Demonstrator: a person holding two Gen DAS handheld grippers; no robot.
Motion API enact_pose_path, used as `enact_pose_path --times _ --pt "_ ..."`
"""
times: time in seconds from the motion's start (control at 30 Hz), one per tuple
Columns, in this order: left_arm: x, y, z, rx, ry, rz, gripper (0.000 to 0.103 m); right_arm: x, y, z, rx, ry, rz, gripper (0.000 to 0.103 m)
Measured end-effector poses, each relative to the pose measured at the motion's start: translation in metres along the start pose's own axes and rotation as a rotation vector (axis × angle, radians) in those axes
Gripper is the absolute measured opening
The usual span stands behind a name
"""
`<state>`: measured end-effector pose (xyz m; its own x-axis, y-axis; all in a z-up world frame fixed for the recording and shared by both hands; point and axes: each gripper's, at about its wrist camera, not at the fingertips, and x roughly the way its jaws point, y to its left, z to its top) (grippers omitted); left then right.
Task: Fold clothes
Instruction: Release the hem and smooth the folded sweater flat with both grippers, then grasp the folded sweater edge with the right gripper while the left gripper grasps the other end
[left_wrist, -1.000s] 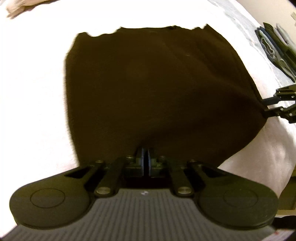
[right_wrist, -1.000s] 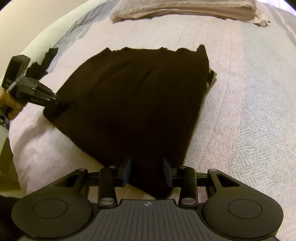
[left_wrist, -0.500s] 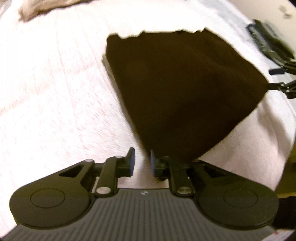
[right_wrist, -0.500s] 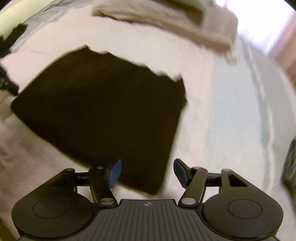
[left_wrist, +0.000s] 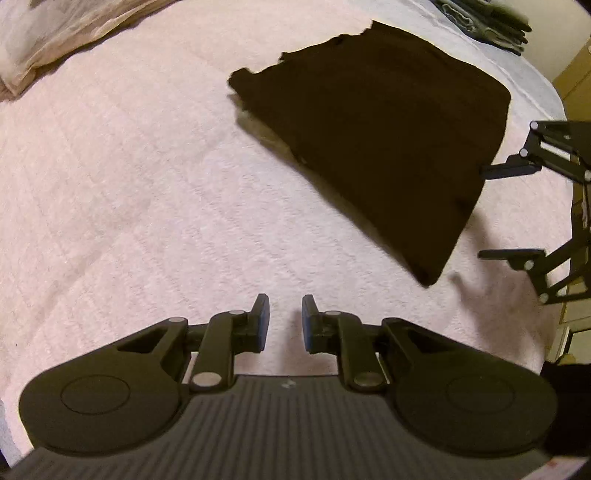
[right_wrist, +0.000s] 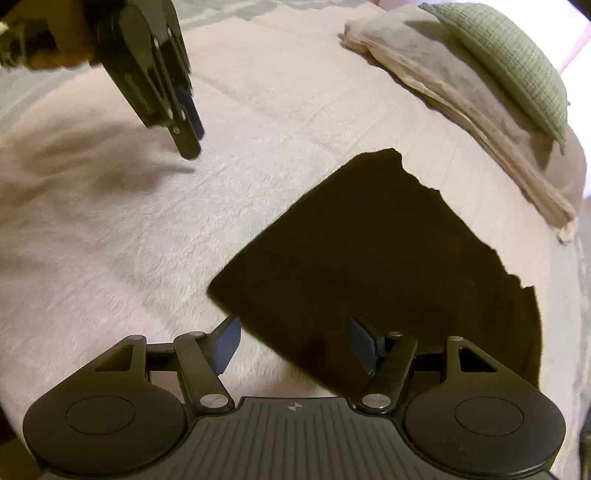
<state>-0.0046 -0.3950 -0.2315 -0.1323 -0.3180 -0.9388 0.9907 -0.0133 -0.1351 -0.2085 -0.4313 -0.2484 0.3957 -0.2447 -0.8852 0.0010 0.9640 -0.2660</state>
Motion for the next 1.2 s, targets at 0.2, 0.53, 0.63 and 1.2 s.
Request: enact_pose_path --times 0.2,0.53,0.63,1.2 --pt "0.003 0.016 0.004 0.001 0.003 -0.018 0.014 0.026 0.037 0.008 -0.206 0.047 -0.066 0.062" --pt "0.021 0.026 0.012 0.065 0.028 -0.049 0.015 0.061 0.045 -0.001 -0.338 0.087 -0.128 0.061" --pt "0.023 0.026 0.015 0.090 0.029 -0.055 0.016 0.061 0.038 0.001 -0.279 0.082 -0.111 0.035" --pt "0.084 0.003 0.046 1.283 -0.354 0.259 0.079 -0.009 -0.032 0.030 0.154 -0.050 -0.074 0.009"
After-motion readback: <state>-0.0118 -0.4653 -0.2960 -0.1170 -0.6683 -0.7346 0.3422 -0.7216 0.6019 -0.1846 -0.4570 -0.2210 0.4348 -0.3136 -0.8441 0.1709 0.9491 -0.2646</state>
